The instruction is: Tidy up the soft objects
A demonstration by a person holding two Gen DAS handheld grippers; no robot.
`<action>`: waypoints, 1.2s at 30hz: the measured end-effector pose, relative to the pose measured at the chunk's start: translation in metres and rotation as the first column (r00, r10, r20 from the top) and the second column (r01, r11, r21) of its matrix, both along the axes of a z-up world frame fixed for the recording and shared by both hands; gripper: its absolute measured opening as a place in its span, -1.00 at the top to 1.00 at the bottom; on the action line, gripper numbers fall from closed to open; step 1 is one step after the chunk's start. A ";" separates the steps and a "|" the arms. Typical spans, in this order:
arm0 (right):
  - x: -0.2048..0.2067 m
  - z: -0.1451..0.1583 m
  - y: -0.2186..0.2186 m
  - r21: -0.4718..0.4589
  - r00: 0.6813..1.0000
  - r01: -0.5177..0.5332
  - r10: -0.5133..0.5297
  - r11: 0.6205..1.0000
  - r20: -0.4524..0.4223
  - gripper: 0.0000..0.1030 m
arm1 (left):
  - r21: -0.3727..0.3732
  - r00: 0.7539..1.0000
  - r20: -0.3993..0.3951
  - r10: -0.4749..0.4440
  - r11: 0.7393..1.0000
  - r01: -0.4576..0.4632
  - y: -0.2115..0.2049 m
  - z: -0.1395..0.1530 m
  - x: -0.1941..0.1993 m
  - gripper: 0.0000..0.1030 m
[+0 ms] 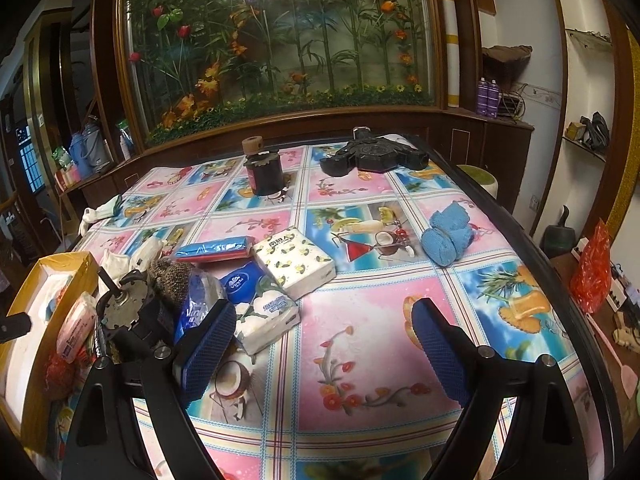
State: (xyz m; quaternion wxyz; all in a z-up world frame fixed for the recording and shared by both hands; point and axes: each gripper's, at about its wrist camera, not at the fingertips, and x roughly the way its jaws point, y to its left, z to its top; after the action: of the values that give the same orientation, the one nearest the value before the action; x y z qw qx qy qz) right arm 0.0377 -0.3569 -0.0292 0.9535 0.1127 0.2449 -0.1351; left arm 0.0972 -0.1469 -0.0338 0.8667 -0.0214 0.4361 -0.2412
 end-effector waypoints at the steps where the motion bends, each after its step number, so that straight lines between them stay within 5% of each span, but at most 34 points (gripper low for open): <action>1: 0.000 0.000 0.000 -0.003 1.000 0.002 -0.002 1.000 -0.001 -0.75 | 0.003 1.000 -0.005 -0.009 1.000 0.009 -0.008 -0.003 0.004 -0.11; 11: 0.004 -0.003 0.000 -0.017 1.000 0.015 -0.016 1.000 -0.012 -0.75 | 0.154 0.995 0.079 -0.068 0.987 0.055 -0.066 -0.008 0.035 -0.11; 19: 0.005 -0.004 -0.001 -0.016 1.000 0.021 -0.021 1.000 -0.020 -0.78 | 0.175 0.979 -0.005 -0.202 0.964 0.200 -0.057 -0.015 0.016 -0.10; 24: 0.006 -0.005 -0.002 -0.013 0.999 0.021 -0.021 1.000 -0.025 -0.78 | 0.098 0.933 -0.038 -0.358 0.928 0.360 -0.051 -0.001 -0.010 -0.10; 29: 0.005 -0.005 -0.003 -0.006 0.999 0.024 -0.024 1.000 -0.026 -0.78 | 0.334 0.922 0.119 -0.368 0.890 0.312 -0.055 0.007 -0.028 -0.11; 32: 0.005 -0.005 -0.003 -0.006 0.999 0.023 -0.024 1.000 -0.026 -0.78 | 0.450 0.922 0.146 -0.359 0.854 0.261 -0.059 -0.006 -0.023 -0.11; 36: 0.005 -0.006 -0.004 -0.004 0.999 0.024 -0.025 1.000 -0.024 -0.79 | 0.451 0.939 0.082 -0.334 0.853 0.264 -0.058 -0.024 -0.003 -0.14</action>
State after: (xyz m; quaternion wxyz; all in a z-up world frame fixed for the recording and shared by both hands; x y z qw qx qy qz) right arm 0.0427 -0.3604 -0.0349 0.9489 0.1120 0.2548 -0.1486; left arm 0.0946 -0.2051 -0.0580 0.8330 0.2592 0.4067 -0.2712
